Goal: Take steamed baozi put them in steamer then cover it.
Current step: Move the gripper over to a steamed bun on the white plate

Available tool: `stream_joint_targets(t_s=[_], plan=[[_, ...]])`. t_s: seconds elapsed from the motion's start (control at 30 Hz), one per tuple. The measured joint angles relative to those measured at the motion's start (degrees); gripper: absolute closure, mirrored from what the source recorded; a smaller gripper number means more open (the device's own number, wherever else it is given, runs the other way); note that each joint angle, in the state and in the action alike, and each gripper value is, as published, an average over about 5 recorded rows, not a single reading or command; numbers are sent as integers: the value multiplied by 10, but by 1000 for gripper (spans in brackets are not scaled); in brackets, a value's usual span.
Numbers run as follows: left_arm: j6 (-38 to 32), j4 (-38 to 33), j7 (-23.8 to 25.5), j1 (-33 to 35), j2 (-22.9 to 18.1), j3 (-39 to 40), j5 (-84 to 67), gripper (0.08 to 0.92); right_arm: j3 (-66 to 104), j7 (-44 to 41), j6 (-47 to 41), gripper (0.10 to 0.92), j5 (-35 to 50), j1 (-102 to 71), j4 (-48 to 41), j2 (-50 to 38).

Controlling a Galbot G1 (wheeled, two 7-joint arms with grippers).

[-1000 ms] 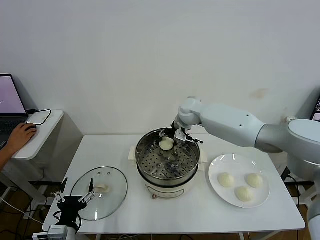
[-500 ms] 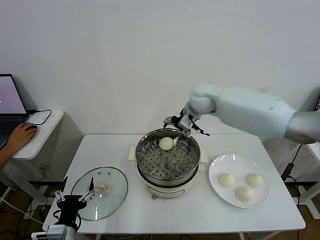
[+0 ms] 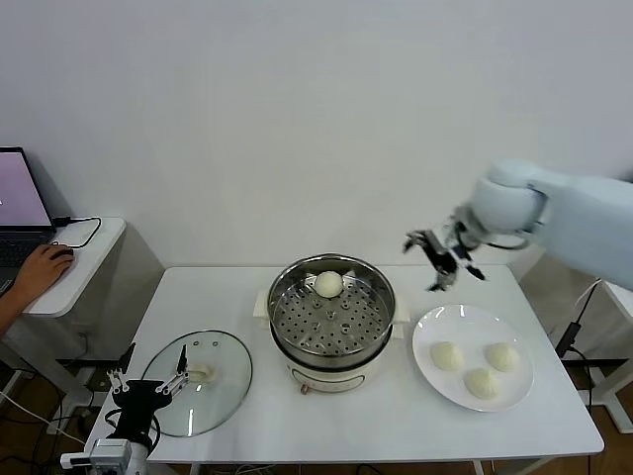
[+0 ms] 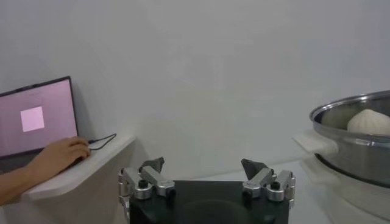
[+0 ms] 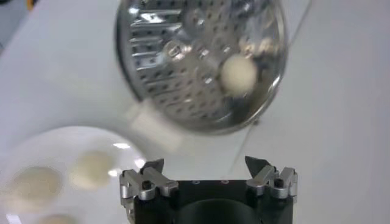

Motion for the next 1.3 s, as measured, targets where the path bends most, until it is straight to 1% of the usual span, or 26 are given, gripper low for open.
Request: stream_joint_targets(t_s=[0.2, 0.47, 0.8, 1.3], plan=[[2, 1, 0, 0, -2, -2, 2, 177, 66, 2, -15, 203, -28, -100, 7, -60], [5, -4, 0, 6, -8, -5, 7, 177, 200, 3, -21, 203, -80, -277, -13, -80], [6, -5, 0, 12, -12, -10, 10, 177, 307, 5, -14, 203, -135, -424, -77, -53], [7, 3, 0, 10, -12, -15, 10, 177, 350, 13, -10, 202, -158, -481, -153, 18]])
